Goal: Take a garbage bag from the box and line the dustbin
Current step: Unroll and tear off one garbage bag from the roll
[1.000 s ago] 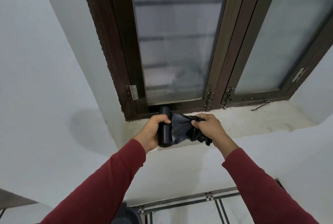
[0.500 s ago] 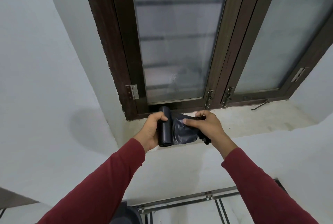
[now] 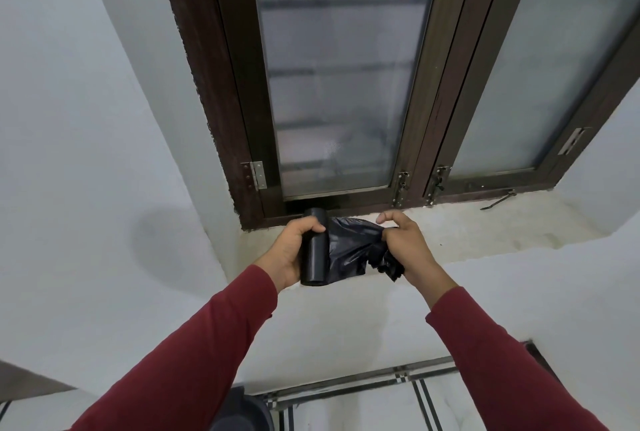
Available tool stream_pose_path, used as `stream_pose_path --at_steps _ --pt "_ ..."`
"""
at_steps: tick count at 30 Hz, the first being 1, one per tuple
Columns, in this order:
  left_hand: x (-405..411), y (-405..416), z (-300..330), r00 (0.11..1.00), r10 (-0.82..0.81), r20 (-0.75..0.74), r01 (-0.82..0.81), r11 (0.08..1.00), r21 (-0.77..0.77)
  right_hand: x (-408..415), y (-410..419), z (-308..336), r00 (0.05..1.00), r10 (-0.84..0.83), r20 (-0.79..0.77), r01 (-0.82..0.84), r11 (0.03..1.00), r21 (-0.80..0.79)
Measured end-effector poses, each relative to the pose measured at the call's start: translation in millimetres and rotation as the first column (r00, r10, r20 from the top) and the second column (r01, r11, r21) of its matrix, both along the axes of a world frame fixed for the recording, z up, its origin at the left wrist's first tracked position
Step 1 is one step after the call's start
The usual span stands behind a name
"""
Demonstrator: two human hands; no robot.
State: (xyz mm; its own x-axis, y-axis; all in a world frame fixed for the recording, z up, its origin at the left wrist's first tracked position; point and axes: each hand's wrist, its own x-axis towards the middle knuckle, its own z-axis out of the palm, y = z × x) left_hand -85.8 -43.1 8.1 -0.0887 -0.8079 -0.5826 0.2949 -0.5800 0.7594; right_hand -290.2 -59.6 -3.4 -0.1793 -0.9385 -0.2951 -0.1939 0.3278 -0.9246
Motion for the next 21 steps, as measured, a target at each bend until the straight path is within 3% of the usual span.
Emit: stream_pose_path --at_steps 3,7,11,15,21 --pt "-0.1 -1.1 -0.8 1.000 -0.005 0.019 0.005 1.000 -0.015 0.3 1.2 2.9 0.999 0.028 -0.025 -0.029 0.998 -0.053" --pt "-1.0 -1.7 -0.3 0.999 -0.006 -0.031 0.006 1.000 -0.024 -0.8 5.0 8.8 0.992 0.109 0.065 -0.106 0.993 -0.055" --pt "-0.5 -1.7 -1.0 0.997 -0.034 -0.069 0.032 0.999 -0.027 -0.4 5.3 5.5 0.981 0.114 -0.155 -0.126 0.990 -0.066" --pt "0.4 -0.9 -2.2 0.994 -0.107 -0.031 0.106 0.994 -0.031 -1.6 2.6 0.5 0.984 0.130 -0.122 -0.136 0.990 -0.043" --pt "7.3 -0.4 -3.3 0.998 -0.051 -0.021 0.051 0.999 -0.009 -11.2 2.4 -0.9 0.996 0.088 -0.024 -0.088 0.996 -0.002"
